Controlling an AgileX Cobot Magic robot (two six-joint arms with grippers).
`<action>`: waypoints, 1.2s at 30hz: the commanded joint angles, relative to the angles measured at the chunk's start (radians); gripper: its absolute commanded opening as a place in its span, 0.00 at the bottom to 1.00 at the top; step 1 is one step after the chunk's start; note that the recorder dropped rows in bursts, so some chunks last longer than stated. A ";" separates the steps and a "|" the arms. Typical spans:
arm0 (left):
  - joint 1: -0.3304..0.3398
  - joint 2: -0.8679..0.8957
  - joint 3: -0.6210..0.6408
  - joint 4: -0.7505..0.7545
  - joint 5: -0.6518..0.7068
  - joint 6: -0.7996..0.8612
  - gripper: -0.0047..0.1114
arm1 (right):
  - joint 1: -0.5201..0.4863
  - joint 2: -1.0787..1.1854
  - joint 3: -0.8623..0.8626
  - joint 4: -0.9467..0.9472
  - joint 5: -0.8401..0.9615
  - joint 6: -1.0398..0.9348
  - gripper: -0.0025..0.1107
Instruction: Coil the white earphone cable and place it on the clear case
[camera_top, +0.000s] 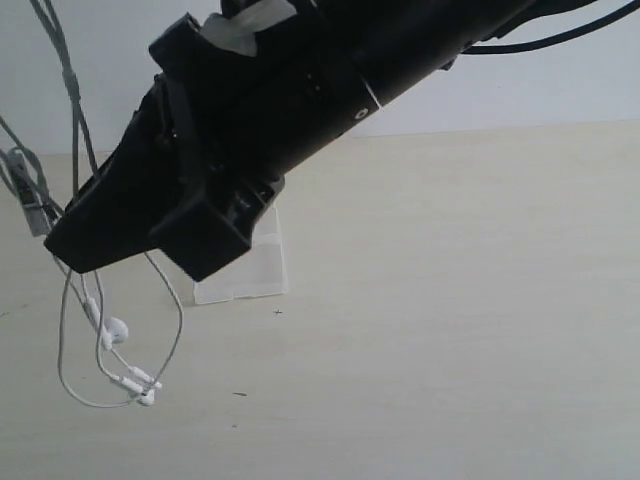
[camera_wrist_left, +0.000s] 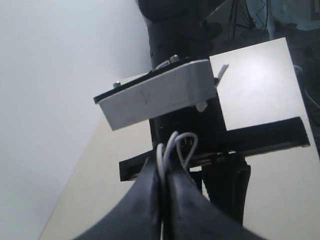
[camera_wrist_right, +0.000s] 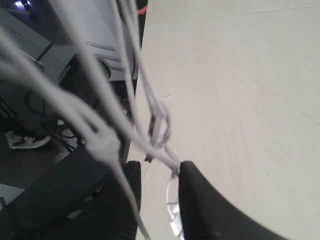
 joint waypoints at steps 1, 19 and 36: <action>-0.006 -0.009 -0.006 -0.029 -0.007 -0.003 0.04 | 0.004 0.000 -0.004 0.029 -0.030 -0.009 0.29; -0.006 -0.009 -0.006 -0.055 -0.009 -0.003 0.04 | 0.081 0.022 -0.004 -0.019 -0.123 0.021 0.38; -0.006 -0.009 -0.006 -0.056 -0.011 -0.003 0.04 | 0.081 0.056 -0.004 0.008 -0.120 0.043 0.21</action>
